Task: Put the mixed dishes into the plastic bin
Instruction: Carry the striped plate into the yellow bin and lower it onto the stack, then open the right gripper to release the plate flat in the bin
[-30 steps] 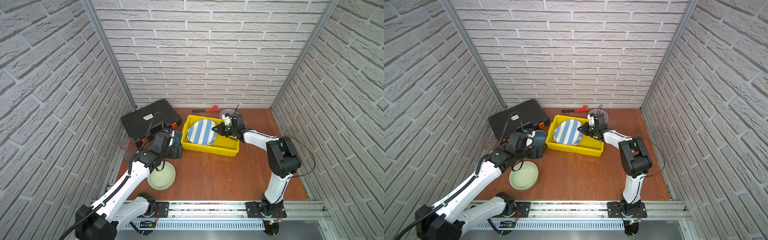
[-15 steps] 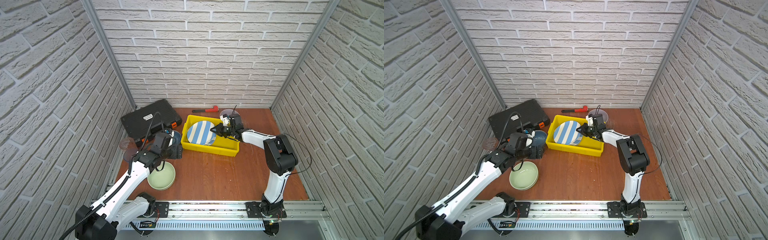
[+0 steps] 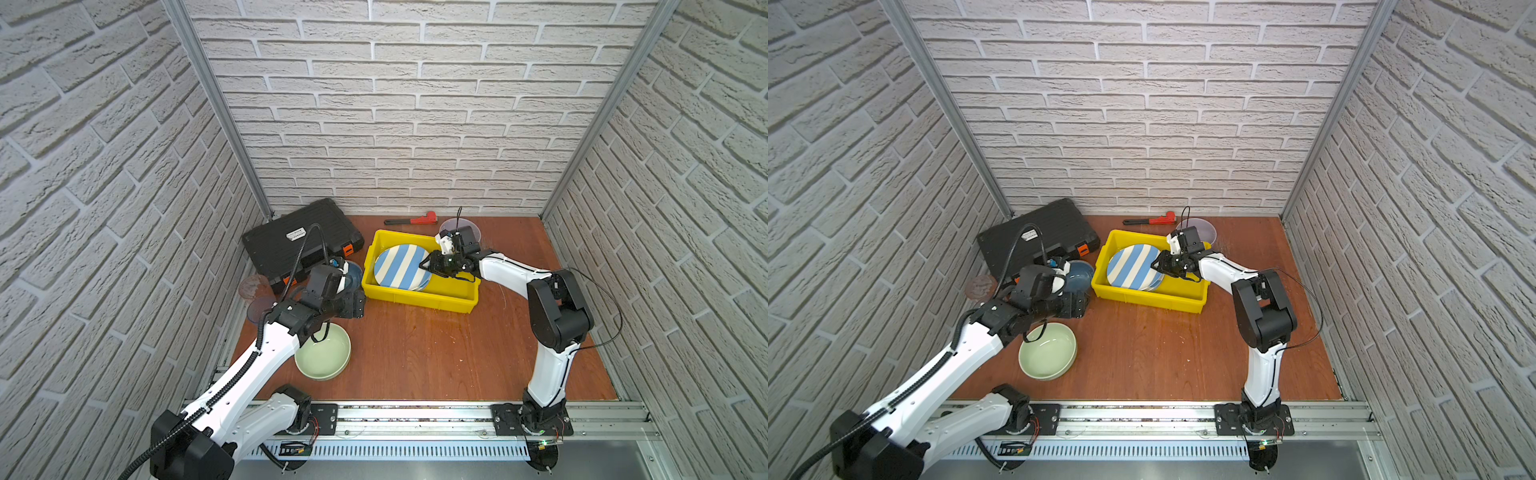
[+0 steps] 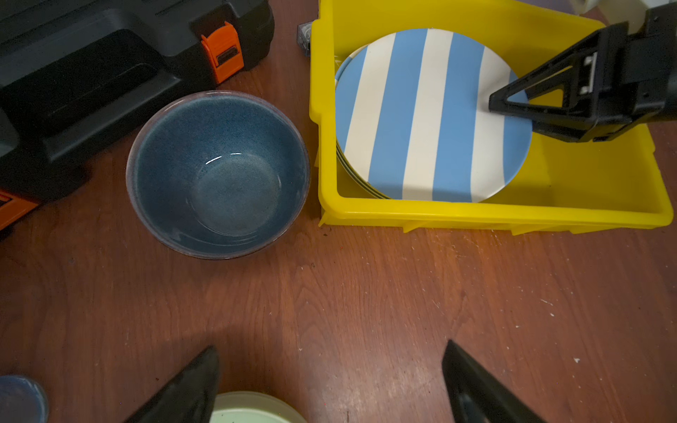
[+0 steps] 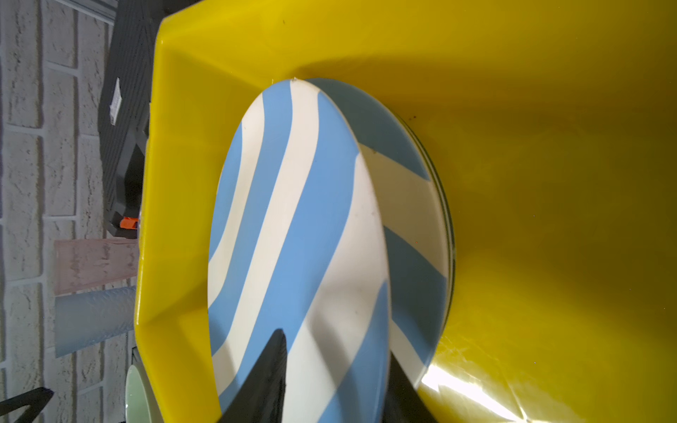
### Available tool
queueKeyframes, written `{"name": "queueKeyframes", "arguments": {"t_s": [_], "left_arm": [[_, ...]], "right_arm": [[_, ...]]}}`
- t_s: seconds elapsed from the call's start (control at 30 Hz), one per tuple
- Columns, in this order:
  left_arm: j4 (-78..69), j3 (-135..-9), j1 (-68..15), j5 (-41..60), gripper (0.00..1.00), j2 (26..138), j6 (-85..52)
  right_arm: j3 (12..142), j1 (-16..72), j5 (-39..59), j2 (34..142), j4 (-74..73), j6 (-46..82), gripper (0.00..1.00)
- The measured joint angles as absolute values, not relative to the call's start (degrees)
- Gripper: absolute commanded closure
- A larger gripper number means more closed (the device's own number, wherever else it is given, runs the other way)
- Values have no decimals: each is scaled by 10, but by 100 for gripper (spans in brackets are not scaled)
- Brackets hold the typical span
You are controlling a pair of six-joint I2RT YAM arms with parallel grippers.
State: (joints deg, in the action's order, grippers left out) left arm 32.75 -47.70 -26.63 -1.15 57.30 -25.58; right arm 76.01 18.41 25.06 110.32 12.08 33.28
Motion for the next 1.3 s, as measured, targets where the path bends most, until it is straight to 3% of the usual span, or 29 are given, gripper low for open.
{"name": "queueKeyframes", "arguments": {"t_s": [0.33,0.5,1.3], "left_arm": [[326,-477,-266,-6,6,575,-256],[326,-477,-266,-3,5,575,-256],[326,-477,-262,7,5,578,-256]], "right_arm": [[786,205,200,1103,190,292,53],[807,212,177,1103,219,276,38],[847,235,102,1113,286,253,38]]}}
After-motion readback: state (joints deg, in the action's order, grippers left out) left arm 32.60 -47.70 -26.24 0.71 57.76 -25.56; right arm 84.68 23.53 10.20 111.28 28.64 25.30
